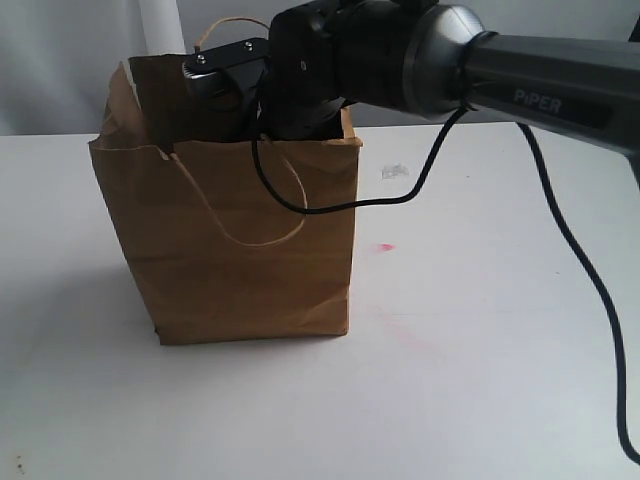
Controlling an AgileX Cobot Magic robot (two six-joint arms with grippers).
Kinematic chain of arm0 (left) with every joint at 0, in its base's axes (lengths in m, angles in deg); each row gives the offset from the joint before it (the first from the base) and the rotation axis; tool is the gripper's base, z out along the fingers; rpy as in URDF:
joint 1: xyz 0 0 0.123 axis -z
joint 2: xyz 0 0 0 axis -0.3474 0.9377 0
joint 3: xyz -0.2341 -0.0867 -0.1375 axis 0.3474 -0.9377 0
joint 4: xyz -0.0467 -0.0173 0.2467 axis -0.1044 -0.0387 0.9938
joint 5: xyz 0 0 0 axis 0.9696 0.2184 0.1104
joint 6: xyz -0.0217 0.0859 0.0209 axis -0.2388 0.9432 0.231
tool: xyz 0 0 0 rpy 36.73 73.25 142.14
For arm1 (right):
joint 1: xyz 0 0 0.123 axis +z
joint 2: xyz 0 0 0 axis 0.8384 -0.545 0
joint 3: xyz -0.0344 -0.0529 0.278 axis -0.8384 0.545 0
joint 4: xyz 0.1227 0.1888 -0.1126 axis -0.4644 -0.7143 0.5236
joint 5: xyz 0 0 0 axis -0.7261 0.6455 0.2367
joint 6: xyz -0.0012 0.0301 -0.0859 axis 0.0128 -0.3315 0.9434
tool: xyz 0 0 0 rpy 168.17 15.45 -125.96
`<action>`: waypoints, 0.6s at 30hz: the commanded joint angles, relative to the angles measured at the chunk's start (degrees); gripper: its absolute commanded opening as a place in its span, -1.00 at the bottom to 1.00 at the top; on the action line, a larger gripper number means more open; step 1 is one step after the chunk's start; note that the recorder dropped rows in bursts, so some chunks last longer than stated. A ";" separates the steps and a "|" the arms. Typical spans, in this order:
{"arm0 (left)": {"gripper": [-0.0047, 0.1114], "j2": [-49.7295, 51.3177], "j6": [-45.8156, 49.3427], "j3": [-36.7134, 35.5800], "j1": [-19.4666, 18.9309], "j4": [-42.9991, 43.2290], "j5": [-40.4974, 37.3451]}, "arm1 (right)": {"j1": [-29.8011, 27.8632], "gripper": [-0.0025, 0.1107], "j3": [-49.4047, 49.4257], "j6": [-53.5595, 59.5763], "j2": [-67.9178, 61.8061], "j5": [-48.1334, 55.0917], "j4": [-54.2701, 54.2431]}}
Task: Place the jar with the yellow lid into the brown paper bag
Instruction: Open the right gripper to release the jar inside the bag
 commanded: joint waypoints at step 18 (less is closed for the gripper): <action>-0.90 0.17 -0.22 0.13 0.30 -0.22 0.54 | 0.14 0.48 -0.36 0.23 0.51 2.38 -0.52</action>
